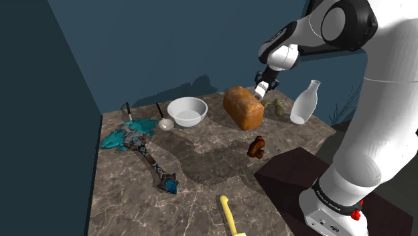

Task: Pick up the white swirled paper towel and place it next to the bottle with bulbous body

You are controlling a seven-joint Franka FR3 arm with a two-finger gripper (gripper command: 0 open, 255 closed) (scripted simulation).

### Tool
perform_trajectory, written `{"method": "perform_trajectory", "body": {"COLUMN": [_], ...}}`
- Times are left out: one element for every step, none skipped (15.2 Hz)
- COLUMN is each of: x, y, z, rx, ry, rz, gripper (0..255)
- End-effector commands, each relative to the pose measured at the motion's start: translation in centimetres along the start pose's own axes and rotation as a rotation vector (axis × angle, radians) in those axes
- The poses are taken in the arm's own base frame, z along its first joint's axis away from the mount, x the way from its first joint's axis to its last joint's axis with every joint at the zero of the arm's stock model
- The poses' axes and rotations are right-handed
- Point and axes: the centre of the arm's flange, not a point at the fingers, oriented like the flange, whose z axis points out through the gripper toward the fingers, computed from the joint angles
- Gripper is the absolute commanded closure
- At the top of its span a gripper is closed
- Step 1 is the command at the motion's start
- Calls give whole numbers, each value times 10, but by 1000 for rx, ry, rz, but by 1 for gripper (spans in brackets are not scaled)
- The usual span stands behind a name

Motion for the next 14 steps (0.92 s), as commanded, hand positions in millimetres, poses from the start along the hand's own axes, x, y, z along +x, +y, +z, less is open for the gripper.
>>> {"method": "perform_trajectory", "body": {"x": [-2, -3, -3, -4, -4, -5, -6, -6, -7, -7, -8, -9, -9, -9], "y": [1, 3, 4, 5, 6, 8, 9, 10, 11, 12, 14, 15, 15, 15], "z": [10, 15, 20, 25, 30, 35, 41, 46, 51, 56, 61, 66, 68, 68], "rx": [0, 0, 0, 0, 0, 0, 0, 0, 0, 0, 0, 0, 0, 0], "ry": [0, 0, 0, 0, 0, 0, 0, 0, 0, 0, 0, 0, 0, 0], "rz": [0, 0, 0, 0, 0, 0, 0, 0, 0, 0, 0, 0, 0, 0], "gripper": [255, 255, 255, 255, 255, 255, 255, 255, 255, 255, 255, 255, 255, 255]}}
